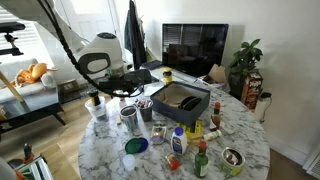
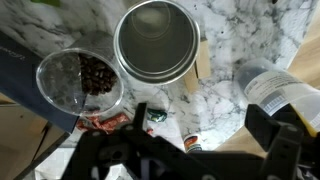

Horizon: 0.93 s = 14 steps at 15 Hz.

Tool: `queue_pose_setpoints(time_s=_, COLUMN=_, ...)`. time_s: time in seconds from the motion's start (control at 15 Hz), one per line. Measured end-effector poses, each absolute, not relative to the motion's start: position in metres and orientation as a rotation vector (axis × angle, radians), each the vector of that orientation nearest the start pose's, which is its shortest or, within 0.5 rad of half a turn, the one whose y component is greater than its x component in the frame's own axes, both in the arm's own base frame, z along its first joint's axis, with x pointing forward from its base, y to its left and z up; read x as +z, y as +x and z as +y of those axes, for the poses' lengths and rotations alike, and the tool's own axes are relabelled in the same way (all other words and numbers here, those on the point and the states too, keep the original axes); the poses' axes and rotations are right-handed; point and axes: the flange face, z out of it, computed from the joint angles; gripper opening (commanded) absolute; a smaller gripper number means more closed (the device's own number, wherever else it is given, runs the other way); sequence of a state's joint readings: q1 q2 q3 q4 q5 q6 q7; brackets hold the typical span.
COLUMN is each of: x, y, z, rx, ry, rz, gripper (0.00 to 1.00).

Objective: Put the blue and green lids on the table, remove the large clear cup from the box and put it on the table, place the silver cup and small clear cup in the box

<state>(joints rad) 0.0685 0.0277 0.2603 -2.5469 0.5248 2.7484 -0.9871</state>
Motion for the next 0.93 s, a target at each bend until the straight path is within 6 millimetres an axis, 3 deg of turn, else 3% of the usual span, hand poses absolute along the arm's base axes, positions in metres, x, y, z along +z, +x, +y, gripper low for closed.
queue_pose_setpoints(time_s=0.33, x=0.265, y=0.454, z=0.128, rx=-0.295, ry=-2.600, rz=-1.423, gripper=1.00)
queue_pose_setpoints(time_s=0.67, x=0.244, y=0.468, z=0.114, rx=-0.179, ry=-2.467, rz=-1.755, gripper=1.00)
queue_pose_setpoints(time_s=0.93, x=0.233, y=0.483, z=0.113, rx=-0.140, ry=-2.420, rz=-1.884, gripper=1.00)
